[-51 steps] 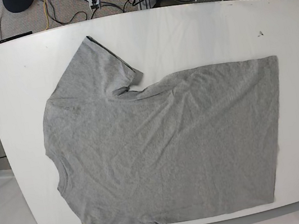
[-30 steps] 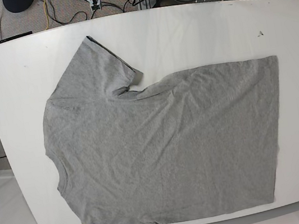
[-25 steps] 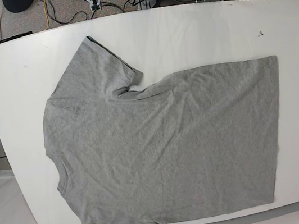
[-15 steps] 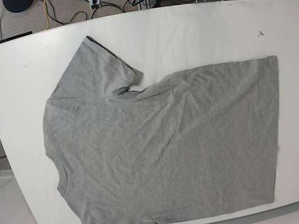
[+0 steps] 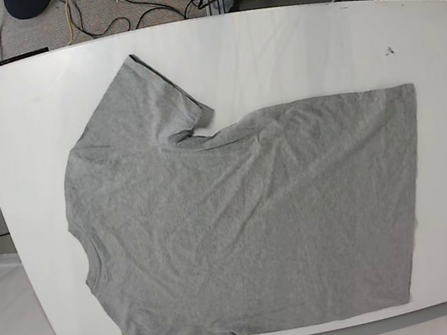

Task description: Fold the T-shirt properly

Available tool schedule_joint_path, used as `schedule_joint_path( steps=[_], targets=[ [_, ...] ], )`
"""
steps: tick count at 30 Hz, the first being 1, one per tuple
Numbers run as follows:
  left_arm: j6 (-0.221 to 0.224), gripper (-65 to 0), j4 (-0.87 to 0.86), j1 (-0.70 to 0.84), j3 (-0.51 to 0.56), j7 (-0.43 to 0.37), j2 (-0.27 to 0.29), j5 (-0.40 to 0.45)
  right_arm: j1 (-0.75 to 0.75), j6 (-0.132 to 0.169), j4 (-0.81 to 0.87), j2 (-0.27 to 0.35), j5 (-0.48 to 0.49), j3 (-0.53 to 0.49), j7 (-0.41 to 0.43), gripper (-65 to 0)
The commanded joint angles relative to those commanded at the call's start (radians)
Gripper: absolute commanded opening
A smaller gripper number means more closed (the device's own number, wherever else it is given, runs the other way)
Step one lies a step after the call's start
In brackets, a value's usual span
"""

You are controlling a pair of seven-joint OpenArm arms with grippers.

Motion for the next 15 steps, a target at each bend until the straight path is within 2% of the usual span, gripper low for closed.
schedule_joint_path(
  steps=[9, 15],
  targets=[
    [-0.009, -57.9, 0.010, 0.044, -0.004, -0.012, -0.010, 0.003, -0.032, -0.001, 0.038, 0.006, 0.001, 0.002, -0.019, -65.0],
    [-0.016, -56.6, 0.110, 0.170, -0.008, -0.037, -0.037, 0.000, -0.117, -0.003, 0.128, 0.027, 0.005, 0.002, -0.029, -65.0]
  ],
)
